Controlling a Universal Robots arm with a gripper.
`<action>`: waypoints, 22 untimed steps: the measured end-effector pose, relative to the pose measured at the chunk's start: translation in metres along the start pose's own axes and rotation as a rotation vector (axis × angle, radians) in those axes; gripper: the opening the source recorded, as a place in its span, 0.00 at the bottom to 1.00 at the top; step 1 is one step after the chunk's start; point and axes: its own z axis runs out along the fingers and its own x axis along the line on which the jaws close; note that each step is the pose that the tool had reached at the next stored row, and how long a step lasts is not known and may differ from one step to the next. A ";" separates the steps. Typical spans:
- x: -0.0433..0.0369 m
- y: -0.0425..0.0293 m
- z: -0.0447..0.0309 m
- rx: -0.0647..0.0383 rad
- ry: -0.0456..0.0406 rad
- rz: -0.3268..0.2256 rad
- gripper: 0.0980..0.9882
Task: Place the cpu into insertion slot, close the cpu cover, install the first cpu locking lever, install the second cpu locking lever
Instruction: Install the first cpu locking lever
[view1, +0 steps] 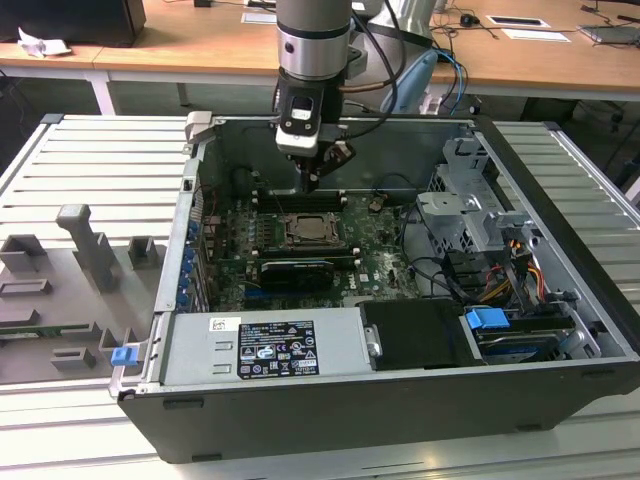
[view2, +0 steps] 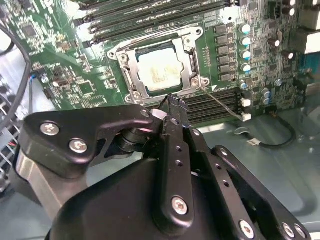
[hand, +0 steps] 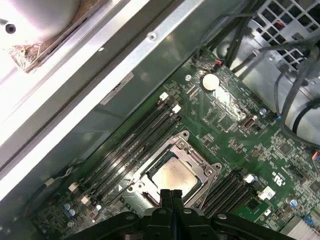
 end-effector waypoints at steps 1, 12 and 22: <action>0.0000 0.0000 0.0000 0.000 0.0013 -0.023 0.01; -0.0018 -0.0042 -0.0002 0.000 0.0061 -0.107 0.01; -0.0018 -0.0042 -0.0002 0.001 0.0188 -0.330 0.01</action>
